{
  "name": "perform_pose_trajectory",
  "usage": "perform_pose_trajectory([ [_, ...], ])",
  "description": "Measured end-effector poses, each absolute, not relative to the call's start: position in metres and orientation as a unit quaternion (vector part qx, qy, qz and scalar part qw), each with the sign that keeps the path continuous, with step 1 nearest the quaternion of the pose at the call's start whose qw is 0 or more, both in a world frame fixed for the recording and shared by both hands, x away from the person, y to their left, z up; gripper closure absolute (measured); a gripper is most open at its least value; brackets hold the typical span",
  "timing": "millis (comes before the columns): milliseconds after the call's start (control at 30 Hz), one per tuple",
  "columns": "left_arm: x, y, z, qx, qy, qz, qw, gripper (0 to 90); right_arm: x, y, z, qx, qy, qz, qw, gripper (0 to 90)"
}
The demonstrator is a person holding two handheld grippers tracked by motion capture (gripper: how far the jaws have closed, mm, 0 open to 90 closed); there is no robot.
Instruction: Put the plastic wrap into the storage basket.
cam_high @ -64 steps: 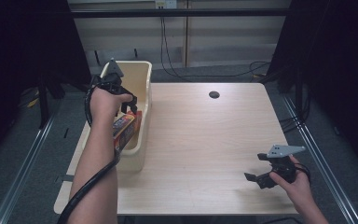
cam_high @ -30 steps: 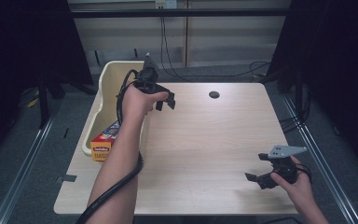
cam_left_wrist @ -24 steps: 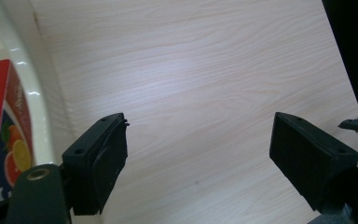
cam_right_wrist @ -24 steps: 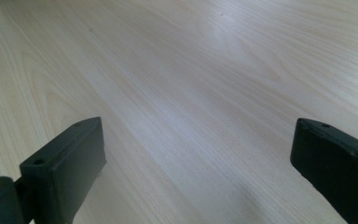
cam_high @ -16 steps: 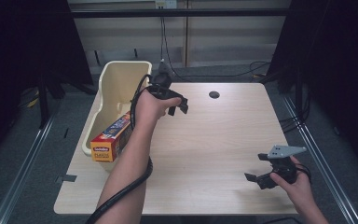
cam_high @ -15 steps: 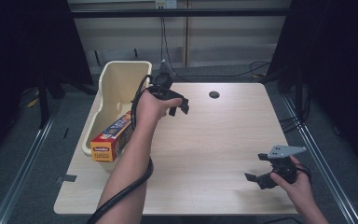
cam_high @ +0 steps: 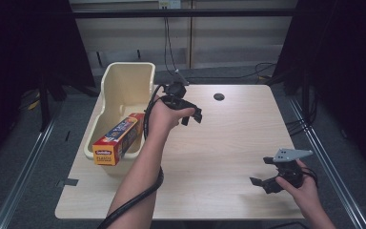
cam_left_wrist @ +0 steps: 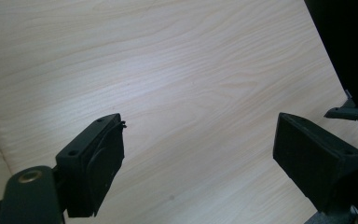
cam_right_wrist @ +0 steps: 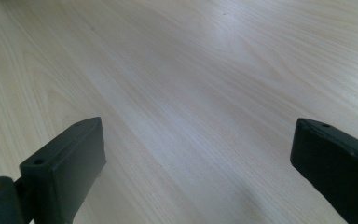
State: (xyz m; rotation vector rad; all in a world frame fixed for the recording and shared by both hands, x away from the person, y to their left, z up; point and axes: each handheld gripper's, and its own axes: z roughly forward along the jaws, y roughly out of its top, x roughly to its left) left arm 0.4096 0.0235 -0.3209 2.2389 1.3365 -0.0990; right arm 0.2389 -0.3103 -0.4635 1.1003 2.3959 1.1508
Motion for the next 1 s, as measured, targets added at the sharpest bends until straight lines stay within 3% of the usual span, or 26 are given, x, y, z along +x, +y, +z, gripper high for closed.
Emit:
perform_pose_trajectory([
  [1000,0.397,0.007,-0.392,0.838,0.46,-0.061,0.287,14.0,0.241,-0.305,-0.468,0.378,0.832,0.387,0.124,3.0],
])
